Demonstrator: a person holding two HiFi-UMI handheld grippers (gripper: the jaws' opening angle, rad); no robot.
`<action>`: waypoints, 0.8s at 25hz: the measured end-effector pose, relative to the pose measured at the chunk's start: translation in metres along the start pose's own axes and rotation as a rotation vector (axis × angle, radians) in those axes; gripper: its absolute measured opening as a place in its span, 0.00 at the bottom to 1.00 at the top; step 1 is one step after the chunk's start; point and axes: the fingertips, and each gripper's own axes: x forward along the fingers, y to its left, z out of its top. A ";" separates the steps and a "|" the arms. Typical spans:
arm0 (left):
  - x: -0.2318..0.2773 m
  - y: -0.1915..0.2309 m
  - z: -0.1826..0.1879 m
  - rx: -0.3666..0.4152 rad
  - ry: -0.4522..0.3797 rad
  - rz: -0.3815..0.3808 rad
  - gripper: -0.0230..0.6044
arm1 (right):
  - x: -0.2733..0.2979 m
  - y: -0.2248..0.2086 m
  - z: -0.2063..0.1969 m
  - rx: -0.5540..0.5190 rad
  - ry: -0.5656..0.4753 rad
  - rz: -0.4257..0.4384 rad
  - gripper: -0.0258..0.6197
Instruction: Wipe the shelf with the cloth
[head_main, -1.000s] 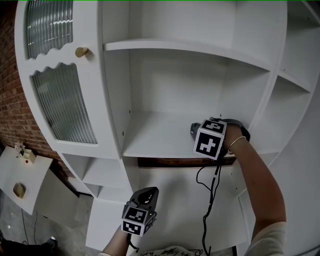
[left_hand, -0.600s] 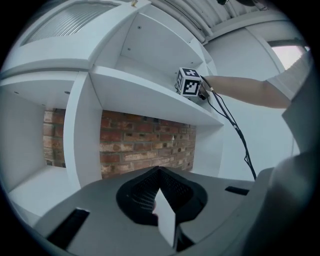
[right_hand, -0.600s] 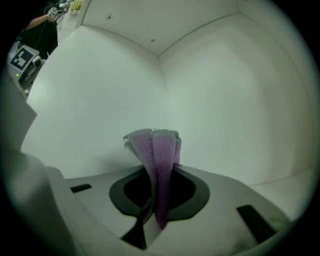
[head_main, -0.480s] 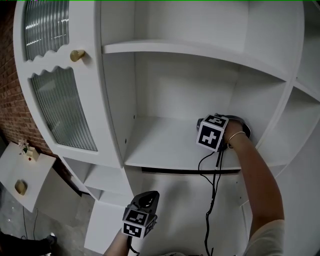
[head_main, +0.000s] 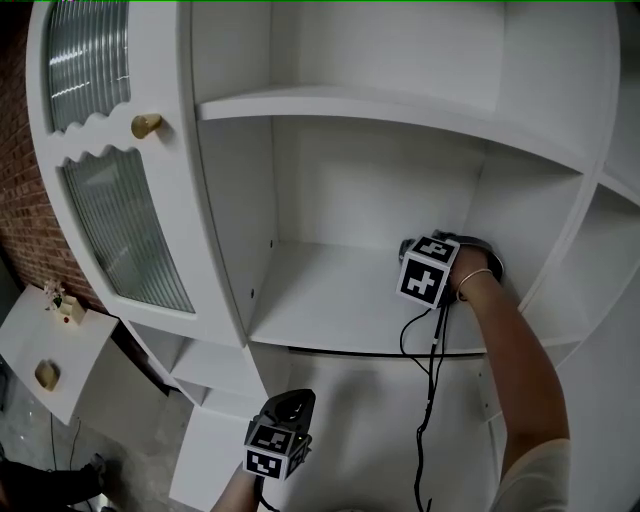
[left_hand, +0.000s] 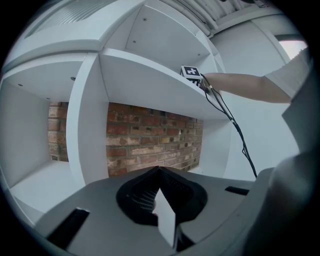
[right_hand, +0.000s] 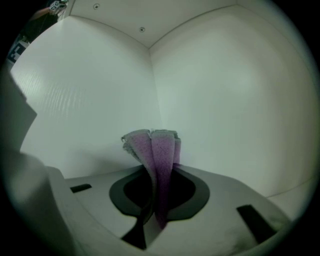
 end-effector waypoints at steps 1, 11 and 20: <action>0.000 -0.002 0.001 0.006 -0.001 -0.003 0.06 | -0.001 0.001 -0.001 -0.004 -0.001 -0.012 0.14; -0.033 -0.019 0.017 0.054 -0.051 -0.016 0.06 | -0.080 0.012 0.002 0.118 -0.192 -0.141 0.15; -0.077 -0.034 0.031 0.065 -0.124 -0.017 0.06 | -0.166 0.072 -0.002 0.386 -0.504 -0.141 0.16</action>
